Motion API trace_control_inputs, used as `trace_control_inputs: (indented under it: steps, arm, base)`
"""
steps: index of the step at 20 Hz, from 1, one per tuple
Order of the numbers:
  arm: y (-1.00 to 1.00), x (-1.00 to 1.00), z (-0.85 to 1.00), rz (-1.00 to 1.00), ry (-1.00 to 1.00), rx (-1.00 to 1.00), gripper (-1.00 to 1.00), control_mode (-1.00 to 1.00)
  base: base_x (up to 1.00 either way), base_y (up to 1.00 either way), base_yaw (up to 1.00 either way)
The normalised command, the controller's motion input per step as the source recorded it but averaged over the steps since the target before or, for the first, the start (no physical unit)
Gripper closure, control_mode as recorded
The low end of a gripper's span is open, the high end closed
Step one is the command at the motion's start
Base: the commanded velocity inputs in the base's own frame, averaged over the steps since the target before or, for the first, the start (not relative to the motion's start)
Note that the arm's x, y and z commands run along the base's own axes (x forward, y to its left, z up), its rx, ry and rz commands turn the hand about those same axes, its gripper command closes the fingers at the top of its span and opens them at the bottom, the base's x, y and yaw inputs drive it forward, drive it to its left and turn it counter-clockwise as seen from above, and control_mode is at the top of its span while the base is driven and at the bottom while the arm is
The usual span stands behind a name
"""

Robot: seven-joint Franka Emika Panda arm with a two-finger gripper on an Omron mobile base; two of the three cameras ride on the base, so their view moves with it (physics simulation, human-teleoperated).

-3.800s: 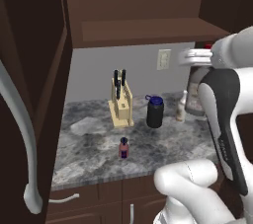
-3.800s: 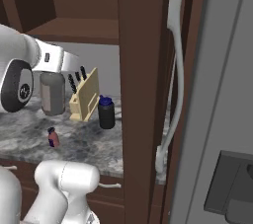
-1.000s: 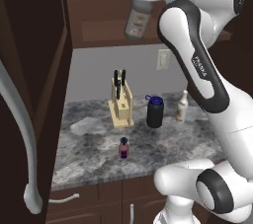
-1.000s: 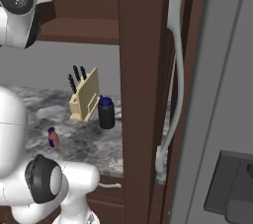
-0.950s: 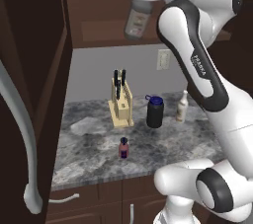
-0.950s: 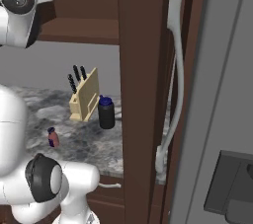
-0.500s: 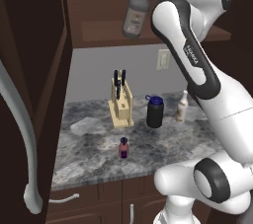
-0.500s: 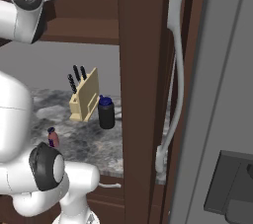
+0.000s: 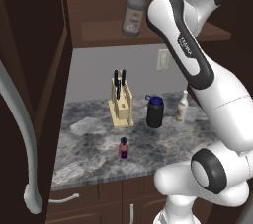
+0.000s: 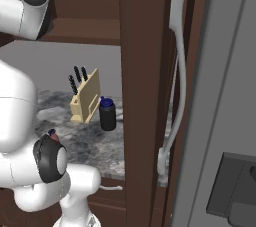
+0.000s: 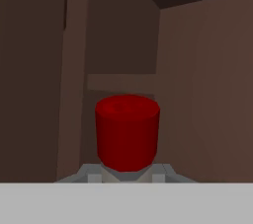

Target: Sort all alcoholic drinks to one cabinet, and non-alcoholic drinks to the other.

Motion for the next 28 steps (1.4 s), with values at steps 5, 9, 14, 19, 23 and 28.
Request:
trace_control_inputs:
  steps: [5, 9, 14, 19, 23, 28]
  arm:
    - [0.01, 0.07, -0.15, 0.0, 0.0, -0.03, 1.0, -1.0]
    - [0.05, 0.09, -0.21, 0.0, 0.0, -0.02, 1.0, -1.0]
    - [0.13, 0.27, -0.06, 0.0, 0.0, -0.01, 1.0, -1.0]
    - [0.24, 0.34, 0.0, 0.0, 0.0, 0.0, 1.0, -1.0]
    - [0.17, 0.36, 0.0, 0.0, 0.0, 0.0, 1.0, -1.0]
    - [0.0, 0.39, 0.0, 0.0, 0.0, 0.0, 1.0, -1.0]
  base:
    - [0.0, 0.0, 0.0]
    - [0.0, 0.0, 0.0]
    - [0.0, 0.0, 0.0]
    - [0.0, 0.0, 0.0]
    - [0.0, 0.0, 0.0]
    - [0.0, 0.0, 0.0]
